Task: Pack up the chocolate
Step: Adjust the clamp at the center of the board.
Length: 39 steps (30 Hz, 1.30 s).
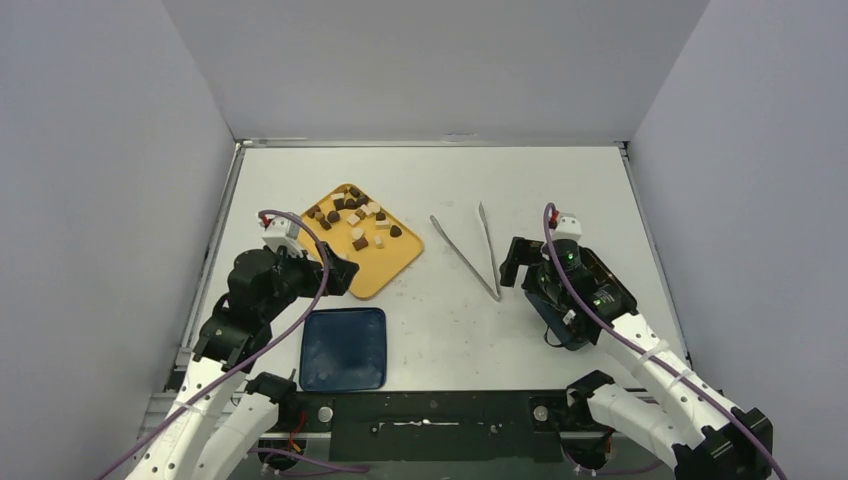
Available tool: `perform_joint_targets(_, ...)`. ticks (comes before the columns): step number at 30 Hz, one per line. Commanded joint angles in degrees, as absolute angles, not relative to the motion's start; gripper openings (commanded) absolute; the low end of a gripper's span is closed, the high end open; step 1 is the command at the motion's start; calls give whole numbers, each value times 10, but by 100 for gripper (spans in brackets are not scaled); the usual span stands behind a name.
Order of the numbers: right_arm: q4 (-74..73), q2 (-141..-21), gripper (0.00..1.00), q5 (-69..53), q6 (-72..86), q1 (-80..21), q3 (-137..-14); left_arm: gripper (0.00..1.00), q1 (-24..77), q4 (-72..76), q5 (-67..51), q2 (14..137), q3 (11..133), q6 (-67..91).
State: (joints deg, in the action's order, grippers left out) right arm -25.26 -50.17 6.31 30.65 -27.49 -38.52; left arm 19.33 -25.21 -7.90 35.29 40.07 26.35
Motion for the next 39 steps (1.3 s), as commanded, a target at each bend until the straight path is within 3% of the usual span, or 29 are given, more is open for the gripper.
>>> perform_joint_targets(1,-228,-507,100,78,310,-282,-409,97,192,-238,-74,344,403,265)
perform_joint_targets(14,-181,-560,100,74,307,-289,-433,97,192,-237,-71,341,403,265)
perform_joint_targets(20,-107,-641,97,51,279,-289,-431,97,192,-239,-66,339,403,265)
perform_joint_targets(28,-52,-790,68,51,246,-283,-468,97,192,-240,-64,340,403,265)
perform_joint_targets(39,-37,-888,50,49,237,-269,-487,97,192,-239,-67,340,403,265)
